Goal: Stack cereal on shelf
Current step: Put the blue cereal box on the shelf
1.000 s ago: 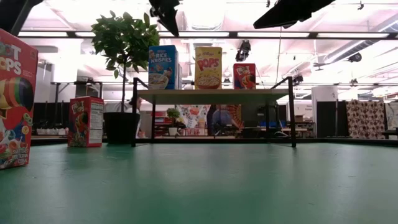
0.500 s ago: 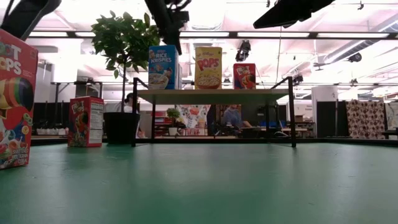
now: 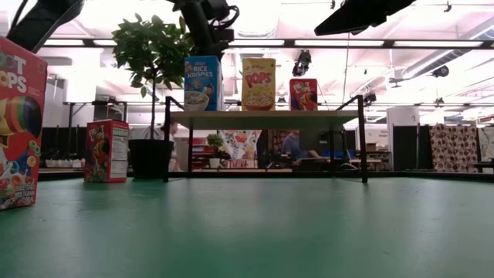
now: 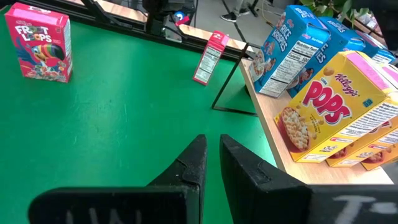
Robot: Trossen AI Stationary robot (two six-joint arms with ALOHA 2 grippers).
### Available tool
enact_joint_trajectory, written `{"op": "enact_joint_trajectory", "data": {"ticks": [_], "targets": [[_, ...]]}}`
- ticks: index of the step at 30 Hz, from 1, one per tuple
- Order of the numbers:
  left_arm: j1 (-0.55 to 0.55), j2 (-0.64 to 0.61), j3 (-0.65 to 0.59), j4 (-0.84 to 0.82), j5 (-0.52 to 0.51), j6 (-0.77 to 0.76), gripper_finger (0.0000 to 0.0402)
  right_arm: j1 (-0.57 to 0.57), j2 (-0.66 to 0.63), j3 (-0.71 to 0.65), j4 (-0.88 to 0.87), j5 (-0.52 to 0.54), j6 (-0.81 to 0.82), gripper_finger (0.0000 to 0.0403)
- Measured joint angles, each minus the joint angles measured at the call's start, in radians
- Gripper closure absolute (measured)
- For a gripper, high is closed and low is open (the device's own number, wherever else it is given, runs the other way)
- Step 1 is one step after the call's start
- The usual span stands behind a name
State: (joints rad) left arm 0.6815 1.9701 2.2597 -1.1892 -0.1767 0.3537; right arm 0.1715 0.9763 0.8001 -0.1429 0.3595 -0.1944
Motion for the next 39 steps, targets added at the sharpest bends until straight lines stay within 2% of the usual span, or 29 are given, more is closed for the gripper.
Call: {"op": "enact_joint_trajectory", "data": {"ticks": [39], "targets": [[-0.029, -0.023, 0.000, -0.042, 0.006, -0.049, 0.0363, 0.000, 0.000, 0.000, 0.002, 0.000, 0.000, 0.0369]]}}
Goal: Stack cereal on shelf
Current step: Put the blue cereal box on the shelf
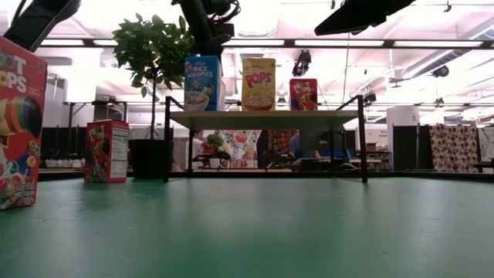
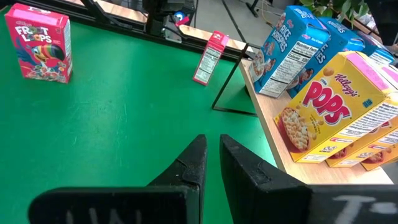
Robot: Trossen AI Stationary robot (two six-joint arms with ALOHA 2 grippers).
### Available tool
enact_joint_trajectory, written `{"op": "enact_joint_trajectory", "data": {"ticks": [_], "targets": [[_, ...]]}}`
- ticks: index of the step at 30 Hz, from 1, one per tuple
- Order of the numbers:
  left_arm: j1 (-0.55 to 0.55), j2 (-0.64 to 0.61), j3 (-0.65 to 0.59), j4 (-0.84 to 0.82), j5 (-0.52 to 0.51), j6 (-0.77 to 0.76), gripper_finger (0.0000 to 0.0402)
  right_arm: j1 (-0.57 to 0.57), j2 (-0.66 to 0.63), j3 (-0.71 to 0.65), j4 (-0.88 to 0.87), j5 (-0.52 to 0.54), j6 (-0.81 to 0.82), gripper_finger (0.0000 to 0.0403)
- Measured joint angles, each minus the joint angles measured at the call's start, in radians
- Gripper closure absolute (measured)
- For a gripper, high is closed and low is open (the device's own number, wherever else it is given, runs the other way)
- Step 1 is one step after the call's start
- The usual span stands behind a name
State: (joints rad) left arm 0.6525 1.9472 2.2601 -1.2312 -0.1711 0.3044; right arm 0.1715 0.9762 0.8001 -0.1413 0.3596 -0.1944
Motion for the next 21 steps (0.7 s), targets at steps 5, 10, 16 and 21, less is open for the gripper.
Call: {"op": "enact_joint_trajectory", "data": {"ticks": [5, 10, 16, 21], "targets": [[0.001, -0.002, 0.000, -0.001, -0.001, -0.004, 0.0363, 0.000, 0.000, 0.000, 0.001, 0.000, 0.000, 0.0369], [0.000, -0.002, 0.000, -0.002, -0.010, -0.004, 0.0363, 0.000, 0.000, 0.000, 0.001, 0.000, 0.000, 0.0369], [0.001, -0.002, 0.000, -0.037, -0.197, -0.004, 0.0363, 0.000, 0.000, 0.000, 0.001, 0.000, 0.000, 0.0369], [0.003, -0.002, 0.000, -0.074, -0.212, -0.024, 0.0363, 0.000, 0.000, 0.000, 0.001, 0.000, 0.000, 0.0369]]}}
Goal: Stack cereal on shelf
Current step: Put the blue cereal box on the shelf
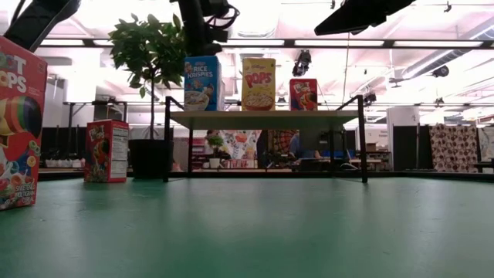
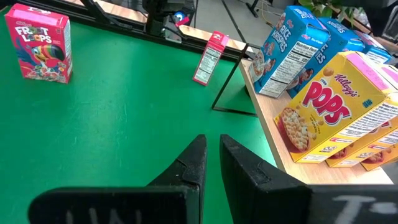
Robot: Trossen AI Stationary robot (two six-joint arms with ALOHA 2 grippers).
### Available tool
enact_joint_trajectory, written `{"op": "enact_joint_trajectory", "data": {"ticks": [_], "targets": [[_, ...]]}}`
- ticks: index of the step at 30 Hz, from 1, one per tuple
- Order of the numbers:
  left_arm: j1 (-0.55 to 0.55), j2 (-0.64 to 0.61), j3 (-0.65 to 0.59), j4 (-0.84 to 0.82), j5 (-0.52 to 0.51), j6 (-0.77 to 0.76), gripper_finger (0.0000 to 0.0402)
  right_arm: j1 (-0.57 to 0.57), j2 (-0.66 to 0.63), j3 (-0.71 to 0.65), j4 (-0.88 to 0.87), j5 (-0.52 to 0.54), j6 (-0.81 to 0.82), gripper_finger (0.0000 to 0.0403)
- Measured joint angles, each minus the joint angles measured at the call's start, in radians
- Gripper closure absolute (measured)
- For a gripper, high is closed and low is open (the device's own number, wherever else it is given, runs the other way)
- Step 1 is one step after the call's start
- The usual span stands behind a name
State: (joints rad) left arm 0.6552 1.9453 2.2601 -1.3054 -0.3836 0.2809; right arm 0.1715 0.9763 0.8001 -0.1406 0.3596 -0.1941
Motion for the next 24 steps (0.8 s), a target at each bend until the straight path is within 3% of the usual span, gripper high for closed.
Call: {"op": "enact_joint_trajectory", "data": {"ticks": [24], "targets": [[-0.040, 0.002, 0.000, -0.053, 0.007, -0.103, 0.0363, 0.000, 0.000, 0.000, 0.000, 0.000, 0.000, 0.0369]]}}
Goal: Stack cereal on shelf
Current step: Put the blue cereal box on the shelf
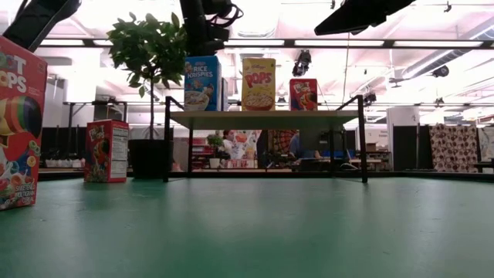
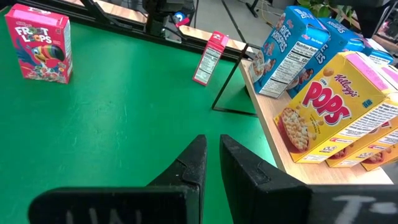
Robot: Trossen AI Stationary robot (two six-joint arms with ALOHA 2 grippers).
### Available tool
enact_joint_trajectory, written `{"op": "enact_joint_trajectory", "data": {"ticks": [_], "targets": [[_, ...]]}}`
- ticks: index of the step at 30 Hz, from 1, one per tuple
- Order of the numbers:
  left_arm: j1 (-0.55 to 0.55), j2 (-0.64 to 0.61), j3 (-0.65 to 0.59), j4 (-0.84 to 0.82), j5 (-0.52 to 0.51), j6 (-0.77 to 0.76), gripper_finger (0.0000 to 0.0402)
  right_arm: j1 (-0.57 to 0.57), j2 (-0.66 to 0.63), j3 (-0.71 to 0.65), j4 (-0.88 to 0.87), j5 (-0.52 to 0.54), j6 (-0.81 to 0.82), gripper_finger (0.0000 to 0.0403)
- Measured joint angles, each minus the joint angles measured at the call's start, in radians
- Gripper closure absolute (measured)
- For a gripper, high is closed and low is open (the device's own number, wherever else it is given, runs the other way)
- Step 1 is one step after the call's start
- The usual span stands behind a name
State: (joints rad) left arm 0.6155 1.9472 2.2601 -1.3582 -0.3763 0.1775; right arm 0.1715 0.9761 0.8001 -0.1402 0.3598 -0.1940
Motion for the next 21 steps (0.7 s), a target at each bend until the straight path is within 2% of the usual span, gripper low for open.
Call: {"op": "enact_joint_trajectory", "data": {"ticks": [21], "targets": [[0.000, -0.003, 0.000, 0.004, 0.001, -0.022, 0.0363, 0.000, 0.000, 0.000, 0.000, 0.000, 0.002, 0.0369]]}}
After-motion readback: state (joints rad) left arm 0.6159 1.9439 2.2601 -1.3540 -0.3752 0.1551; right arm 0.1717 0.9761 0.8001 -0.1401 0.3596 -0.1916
